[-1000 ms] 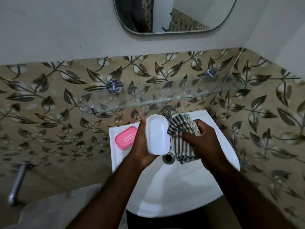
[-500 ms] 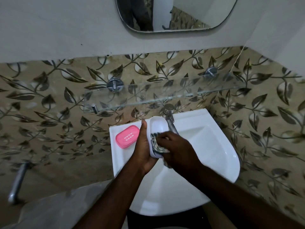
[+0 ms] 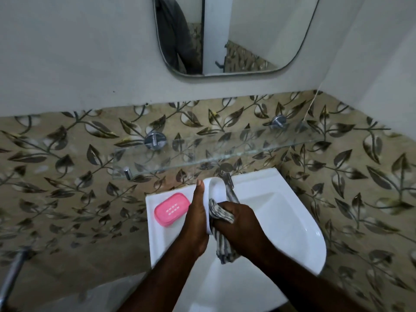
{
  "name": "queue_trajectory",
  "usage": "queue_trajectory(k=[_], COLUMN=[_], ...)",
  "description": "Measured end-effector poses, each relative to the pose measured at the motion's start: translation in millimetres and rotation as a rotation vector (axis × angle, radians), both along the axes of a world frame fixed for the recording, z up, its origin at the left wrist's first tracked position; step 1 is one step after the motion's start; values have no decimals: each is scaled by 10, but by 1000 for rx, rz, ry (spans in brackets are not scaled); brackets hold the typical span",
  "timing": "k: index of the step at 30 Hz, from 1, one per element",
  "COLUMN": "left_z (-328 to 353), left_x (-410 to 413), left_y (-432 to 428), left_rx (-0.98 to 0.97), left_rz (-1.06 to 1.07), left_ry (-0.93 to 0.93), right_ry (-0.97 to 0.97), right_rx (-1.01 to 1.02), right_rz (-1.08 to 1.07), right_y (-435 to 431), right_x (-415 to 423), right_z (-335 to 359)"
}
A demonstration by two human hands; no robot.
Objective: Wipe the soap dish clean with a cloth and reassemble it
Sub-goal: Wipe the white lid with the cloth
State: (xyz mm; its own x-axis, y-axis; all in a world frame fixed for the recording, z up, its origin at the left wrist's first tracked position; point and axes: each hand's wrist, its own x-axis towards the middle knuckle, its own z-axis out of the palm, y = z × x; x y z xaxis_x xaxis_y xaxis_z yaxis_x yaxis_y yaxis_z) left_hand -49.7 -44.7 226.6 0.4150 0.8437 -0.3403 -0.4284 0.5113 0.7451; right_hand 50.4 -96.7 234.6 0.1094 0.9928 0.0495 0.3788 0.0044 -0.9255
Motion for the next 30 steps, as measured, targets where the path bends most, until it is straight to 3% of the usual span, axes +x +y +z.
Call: queue_trajectory(k=[3, 8, 10, 14, 17, 21, 23, 26, 30], left_z=[62, 147, 153, 173, 177, 142, 138, 207, 269], left_x=[100, 145, 143, 95, 45, 71, 93, 82, 55], left_y=[-27, 40, 47, -16, -69, -107, -114, -85, -25], left_rx=[20, 44, 39, 64, 58, 40, 27, 74, 138], left_rz=[0, 12, 8, 34, -15, -48, -32, 18, 52], left_ry=[14, 88, 131, 170, 79, -5, -50, 50, 109], right_ry=[27, -514, -541, -289, -41, 143, -65, -507, -688], right_rx=[101, 160, 94, -75, -98, 3, 81, 99, 57], right_rz=[-180, -170, -157, -23, 62, -117, -171, -174, -139], right_y=[156, 218, 157, -13, -81, 71, 157, 160, 86], right_x=[19, 149, 186, 140, 92, 44, 82, 127, 88], right_z=[156, 250, 222, 209, 255, 354, 354, 329, 353])
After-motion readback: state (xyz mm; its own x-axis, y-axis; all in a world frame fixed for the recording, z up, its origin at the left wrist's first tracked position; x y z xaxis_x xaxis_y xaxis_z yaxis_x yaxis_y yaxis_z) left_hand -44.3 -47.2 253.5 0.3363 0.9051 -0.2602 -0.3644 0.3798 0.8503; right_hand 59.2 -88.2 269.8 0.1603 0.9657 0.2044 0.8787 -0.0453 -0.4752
